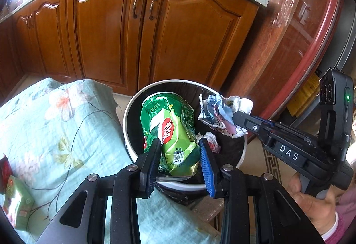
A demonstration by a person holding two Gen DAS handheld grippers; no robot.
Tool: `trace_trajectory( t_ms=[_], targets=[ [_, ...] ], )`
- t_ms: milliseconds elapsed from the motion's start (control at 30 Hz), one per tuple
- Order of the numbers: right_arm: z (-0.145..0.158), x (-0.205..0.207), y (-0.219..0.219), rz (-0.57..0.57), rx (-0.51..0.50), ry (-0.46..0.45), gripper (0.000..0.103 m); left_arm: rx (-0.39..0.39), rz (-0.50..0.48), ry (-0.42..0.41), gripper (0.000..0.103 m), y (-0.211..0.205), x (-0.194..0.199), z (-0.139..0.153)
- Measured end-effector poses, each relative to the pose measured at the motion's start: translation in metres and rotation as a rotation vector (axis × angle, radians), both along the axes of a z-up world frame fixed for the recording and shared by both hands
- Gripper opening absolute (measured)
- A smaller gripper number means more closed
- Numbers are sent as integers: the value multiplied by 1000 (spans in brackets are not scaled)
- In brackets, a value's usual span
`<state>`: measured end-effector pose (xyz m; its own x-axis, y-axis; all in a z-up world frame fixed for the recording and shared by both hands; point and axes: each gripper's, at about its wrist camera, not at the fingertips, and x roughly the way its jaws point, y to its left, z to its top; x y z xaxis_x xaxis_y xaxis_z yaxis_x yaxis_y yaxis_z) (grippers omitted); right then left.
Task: Collect trash
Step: 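Carry the can and wrapper over the trash bin and open both tools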
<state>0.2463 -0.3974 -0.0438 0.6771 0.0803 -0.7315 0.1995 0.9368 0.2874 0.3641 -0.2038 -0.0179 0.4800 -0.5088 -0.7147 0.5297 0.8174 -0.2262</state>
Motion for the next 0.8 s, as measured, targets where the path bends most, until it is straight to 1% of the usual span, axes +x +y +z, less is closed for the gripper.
trace_trajectory(
  t_ms=[333,500,533,600,633,667,767,800],
  targets=[
    [-7,11,-4,7,-15,33,15,1,-15,4,33,-25,10,0],
    [-7,16,-8,10,-11,42,21,0,-25,29,34,-32,18,-3],
    [-7,16,-8,10,-9,44,23,2,-21,33,36,-32,20,-3],
    [-7,17,-9,9,-11,47,24,-7,-16,34,44,-30,21,-1],
    [-7,16,-9,8,-8,45,27,-12,-11,34,46,-29,22,-1],
    [-6,16,-9,6,-6,43,30,-15,-10,33,51,-27,22,0],
    [-6,13,-10,-5,3,34,34,-35,3,32,52,-19,20,1],
    [-5,12,-10,-6,11,29,36,-39,10,33,54,-16,18,0]
  ],
)
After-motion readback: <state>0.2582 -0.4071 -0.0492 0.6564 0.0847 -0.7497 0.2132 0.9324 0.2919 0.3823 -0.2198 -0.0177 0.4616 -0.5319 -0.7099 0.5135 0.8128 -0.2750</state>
